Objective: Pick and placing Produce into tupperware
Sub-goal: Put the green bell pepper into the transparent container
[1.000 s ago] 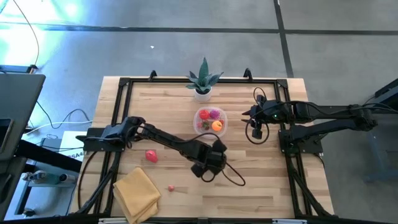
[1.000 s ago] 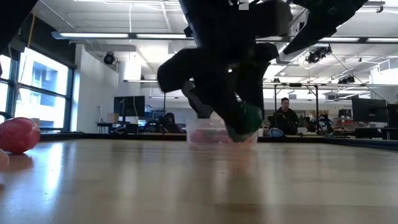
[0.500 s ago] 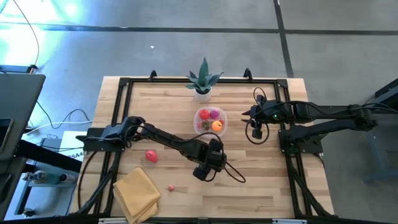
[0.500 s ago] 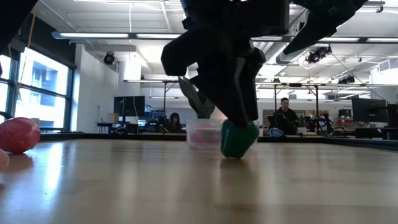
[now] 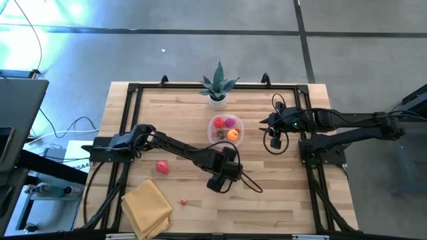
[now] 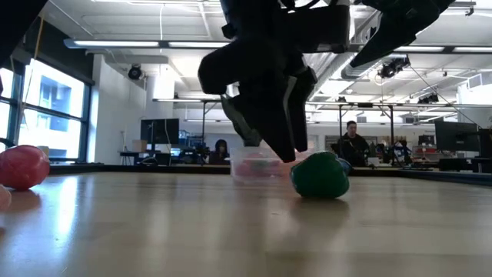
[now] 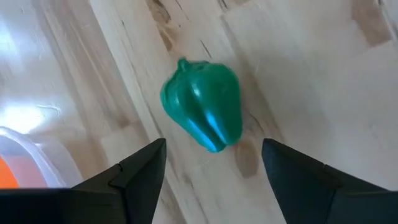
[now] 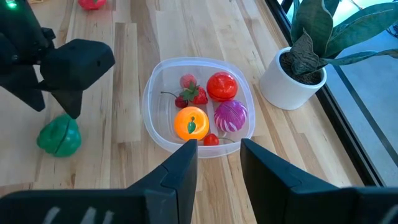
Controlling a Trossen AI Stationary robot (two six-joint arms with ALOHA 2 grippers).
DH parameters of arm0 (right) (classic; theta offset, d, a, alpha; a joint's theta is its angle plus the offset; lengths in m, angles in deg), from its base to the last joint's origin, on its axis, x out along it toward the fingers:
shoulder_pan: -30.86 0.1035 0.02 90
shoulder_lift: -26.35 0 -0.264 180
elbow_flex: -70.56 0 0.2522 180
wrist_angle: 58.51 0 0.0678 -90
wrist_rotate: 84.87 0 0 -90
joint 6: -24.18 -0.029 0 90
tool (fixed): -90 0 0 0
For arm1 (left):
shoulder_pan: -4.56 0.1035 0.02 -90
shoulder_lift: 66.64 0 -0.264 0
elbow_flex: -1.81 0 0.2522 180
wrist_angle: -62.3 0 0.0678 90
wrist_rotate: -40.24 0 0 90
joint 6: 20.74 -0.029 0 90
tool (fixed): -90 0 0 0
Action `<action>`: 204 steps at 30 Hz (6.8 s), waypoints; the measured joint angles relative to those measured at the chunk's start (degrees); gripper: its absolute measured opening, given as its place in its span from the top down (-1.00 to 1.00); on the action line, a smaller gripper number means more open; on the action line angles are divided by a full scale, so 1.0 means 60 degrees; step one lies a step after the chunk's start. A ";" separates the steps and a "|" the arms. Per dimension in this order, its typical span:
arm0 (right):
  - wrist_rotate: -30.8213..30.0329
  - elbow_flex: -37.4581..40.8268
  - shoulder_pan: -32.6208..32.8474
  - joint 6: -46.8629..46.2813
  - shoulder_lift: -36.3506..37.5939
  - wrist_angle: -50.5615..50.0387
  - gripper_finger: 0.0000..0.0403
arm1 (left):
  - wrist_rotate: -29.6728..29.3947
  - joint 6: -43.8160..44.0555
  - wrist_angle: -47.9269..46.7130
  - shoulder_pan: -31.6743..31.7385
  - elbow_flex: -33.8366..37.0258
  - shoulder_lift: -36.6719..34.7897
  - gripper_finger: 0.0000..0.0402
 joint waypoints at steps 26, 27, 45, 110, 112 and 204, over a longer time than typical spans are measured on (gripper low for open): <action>0.0000 0.0000 0.0000 0.0003 0.0000 0.0000 0.44 | 0.1155 0.2756 0.1347 0.0273 -0.0004 -0.0011 -0.68; -0.0004 0.0000 0.0000 0.0000 0.0000 0.0000 0.44 | 0.1126 0.2698 0.1361 0.0340 -0.0004 -0.0011 -0.67; 0.0000 0.0000 0.0000 0.0000 0.0001 0.0000 0.44 | 0.1625 0.2492 0.1558 0.0433 -0.0012 0.0668 -0.68; 0.0000 0.0000 0.0000 0.0003 0.0004 0.0000 0.44 | 0.2037 0.5917 0.1310 0.0752 -0.0004 0.0900 -0.17; 0.0000 0.0000 0.0000 0.0003 0.0004 0.0000 0.44 | 0.2195 0.5874 0.1303 0.0761 -0.0004 0.0900 -0.17; 0.0004 0.0000 0.0000 0.0000 0.0000 0.0004 0.44 | 0.1352 0.1532 -0.2958 0.4240 -0.1581 0.0769 -0.17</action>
